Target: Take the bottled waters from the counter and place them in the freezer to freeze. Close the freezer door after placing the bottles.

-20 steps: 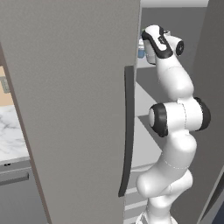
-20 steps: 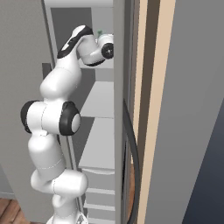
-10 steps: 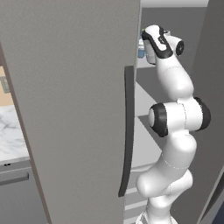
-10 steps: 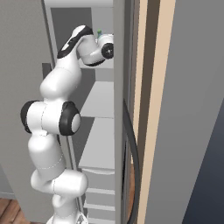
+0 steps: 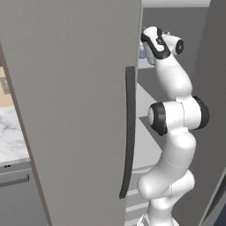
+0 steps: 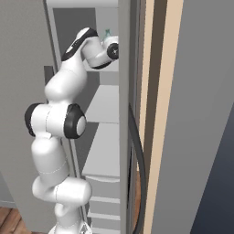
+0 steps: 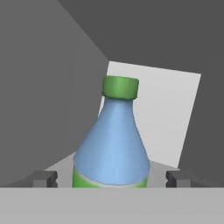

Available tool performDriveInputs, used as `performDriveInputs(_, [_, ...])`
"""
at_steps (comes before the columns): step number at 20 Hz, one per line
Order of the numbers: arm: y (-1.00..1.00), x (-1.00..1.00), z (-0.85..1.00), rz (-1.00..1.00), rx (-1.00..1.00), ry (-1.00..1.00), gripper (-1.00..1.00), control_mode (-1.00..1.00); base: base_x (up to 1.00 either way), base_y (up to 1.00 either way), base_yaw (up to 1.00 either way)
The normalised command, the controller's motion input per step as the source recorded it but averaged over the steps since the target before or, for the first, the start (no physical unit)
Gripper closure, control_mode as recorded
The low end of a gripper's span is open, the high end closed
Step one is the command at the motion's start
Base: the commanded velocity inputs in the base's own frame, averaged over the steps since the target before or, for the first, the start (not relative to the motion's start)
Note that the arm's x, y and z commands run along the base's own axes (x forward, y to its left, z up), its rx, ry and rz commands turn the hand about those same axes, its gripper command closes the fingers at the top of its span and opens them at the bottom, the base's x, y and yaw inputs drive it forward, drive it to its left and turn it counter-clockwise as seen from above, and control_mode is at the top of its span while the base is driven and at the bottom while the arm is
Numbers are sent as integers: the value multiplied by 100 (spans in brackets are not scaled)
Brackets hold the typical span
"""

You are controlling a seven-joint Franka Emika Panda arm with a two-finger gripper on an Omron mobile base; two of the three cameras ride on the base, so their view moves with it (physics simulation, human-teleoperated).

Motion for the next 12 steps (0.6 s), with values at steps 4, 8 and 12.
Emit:
performDriveInputs(4, [-4,23,0,0,0,9,-100,-100,0,0,0])
performDriveInputs(8, [0,6,0,0,0,3,-100,-100,0,0,0])
performDriveInputs(12, [0,0,0,0,0,0,-100,-100,0,0,0])
